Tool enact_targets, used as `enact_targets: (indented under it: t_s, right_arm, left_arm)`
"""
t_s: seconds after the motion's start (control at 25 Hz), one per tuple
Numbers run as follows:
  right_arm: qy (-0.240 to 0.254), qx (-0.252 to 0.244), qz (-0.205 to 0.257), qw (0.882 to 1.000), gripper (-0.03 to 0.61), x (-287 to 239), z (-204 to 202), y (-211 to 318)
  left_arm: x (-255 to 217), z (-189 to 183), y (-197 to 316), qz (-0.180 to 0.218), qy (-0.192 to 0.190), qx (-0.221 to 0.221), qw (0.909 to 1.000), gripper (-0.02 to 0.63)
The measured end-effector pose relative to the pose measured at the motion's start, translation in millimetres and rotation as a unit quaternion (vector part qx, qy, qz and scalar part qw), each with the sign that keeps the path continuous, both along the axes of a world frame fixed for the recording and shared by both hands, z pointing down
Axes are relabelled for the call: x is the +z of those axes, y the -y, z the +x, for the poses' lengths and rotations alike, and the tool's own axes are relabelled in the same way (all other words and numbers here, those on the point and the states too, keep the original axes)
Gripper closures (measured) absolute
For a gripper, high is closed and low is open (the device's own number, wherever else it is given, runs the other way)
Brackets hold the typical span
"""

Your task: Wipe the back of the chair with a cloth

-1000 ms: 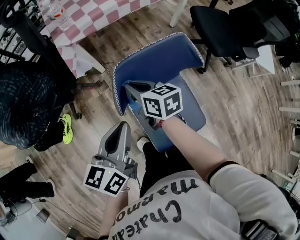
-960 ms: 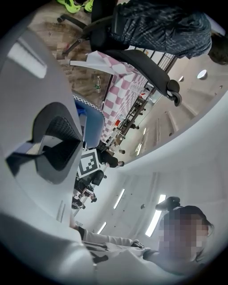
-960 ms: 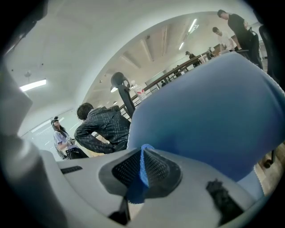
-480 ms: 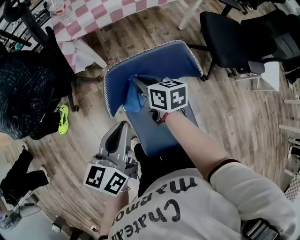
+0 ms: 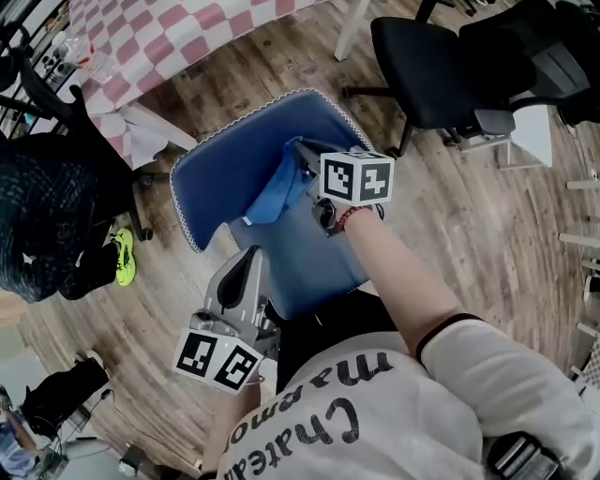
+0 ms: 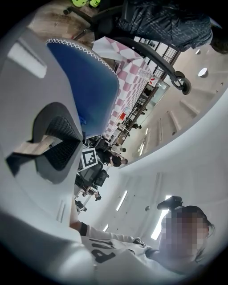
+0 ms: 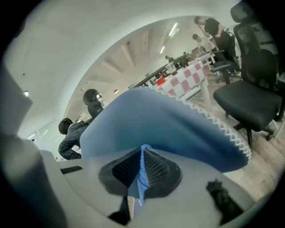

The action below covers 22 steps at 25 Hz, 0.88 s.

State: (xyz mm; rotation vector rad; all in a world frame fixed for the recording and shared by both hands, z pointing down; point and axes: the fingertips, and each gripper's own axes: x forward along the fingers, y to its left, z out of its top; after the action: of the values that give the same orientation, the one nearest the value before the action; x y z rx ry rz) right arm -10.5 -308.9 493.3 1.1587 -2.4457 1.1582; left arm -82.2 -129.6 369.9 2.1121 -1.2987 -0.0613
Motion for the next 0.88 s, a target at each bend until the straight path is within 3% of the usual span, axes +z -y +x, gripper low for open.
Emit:
enact_targets:
  t_s: [0.24,0.56,0.76,0.88]
  right_arm:
    - [-0.001,0.066,-0.002,0.998,0.552,-0.3,60.5,17.0]
    - [0.011,0.107,-0.002,0.994,0.552,-7.1,94.0,18.1]
    - [0.008,0.128,0.001,0.992,0.552,-9.6,101.2,12.6]
    - [0.005,0.107,0.002,0.994,0.552,-10.1,78.8,2.7]
  left_arm:
    - [-3.8,20.5,0.7,0.003,0.003,0.01,0.9999,0.609]
    - [-9.4,27.3,-6.9,0.004,0.01,0.011,0.9999,0.609]
    - [-9.6,16.6,-14.1,-0.002,0.012,-0.011,0.9999,0.609]
    - [-3.0,2.1,-18.7,-0.02,0.006,-0.037,0.9991,0.609]
